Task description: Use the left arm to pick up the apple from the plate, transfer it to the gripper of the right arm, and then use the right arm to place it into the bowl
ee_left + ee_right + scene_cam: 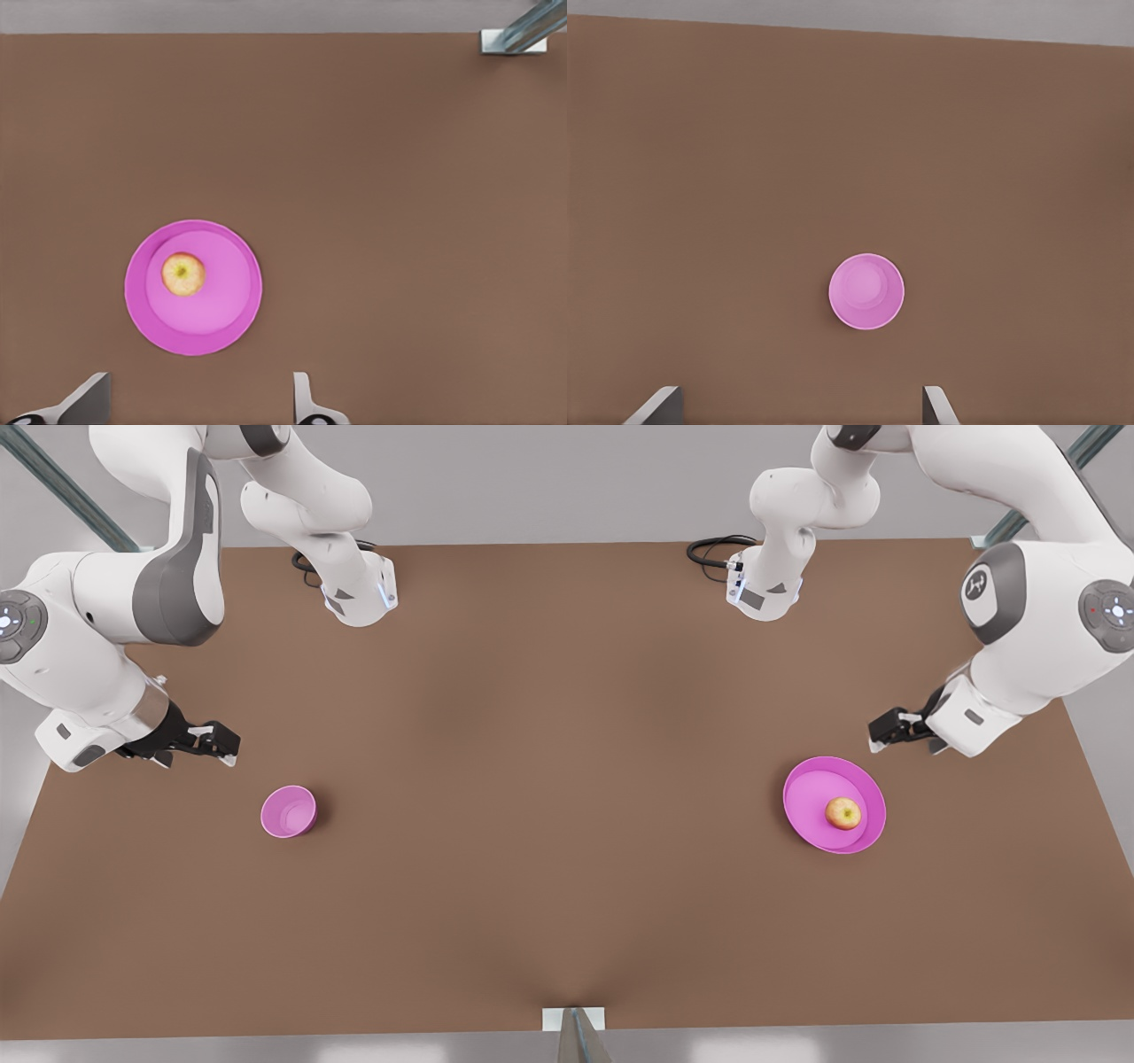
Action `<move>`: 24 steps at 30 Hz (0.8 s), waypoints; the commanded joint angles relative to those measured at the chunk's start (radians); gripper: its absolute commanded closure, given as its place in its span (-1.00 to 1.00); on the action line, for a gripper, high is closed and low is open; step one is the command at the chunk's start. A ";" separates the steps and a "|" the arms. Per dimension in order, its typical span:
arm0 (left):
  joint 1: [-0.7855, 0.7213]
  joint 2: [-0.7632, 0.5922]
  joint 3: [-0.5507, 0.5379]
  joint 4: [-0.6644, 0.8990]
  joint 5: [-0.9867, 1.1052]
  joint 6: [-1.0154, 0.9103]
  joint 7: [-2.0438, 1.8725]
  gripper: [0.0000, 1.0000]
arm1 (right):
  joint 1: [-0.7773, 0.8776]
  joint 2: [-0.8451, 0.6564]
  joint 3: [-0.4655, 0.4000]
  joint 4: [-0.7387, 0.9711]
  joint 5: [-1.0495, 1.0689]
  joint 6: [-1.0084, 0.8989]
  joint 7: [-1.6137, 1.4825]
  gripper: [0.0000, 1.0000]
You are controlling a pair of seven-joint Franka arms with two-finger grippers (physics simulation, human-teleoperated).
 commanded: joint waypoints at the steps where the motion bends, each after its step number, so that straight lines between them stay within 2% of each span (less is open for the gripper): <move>1: -0.002 0.002 0.000 0.001 0.004 0.024 0.012 -1.00 | 0.000 -0.001 0.000 0.000 0.001 0.003 -0.007 -1.00; 3: 0.003 0.073 0.000 -0.006 0.003 0.050 0.013 -1.00 | 0.000 -0.001 0.000 0.000 0.001 0.003 -0.007 -1.00; 4: 0.008 0.125 0.002 -0.045 0.001 0.142 0.009 -1.00 | 0.000 -0.001 0.000 0.000 0.001 0.003 -0.005 -1.00; 6: 0.021 0.128 0.003 -0.234 0.000 0.396 0.012 -1.00 | 0.000 -0.001 0.000 0.000 0.001 0.003 -0.005 -1.00; 11: 0.084 0.128 0.005 -0.549 0.000 0.814 0.170 -1.00 | -0.002 -0.001 0.000 -0.001 0.001 0.003 -0.005 -1.00; 15: 0.149 0.183 0.005 -0.556 0.000 0.825 0.299 -1.00 | -0.002 -0.001 0.000 -0.001 0.001 0.003 -0.007 -1.00; 24: 0.138 0.317 0.003 -0.581 0.001 0.862 0.325 -1.00 | -0.012 -0.001 0.000 -0.001 0.033 0.001 -0.010 -1.00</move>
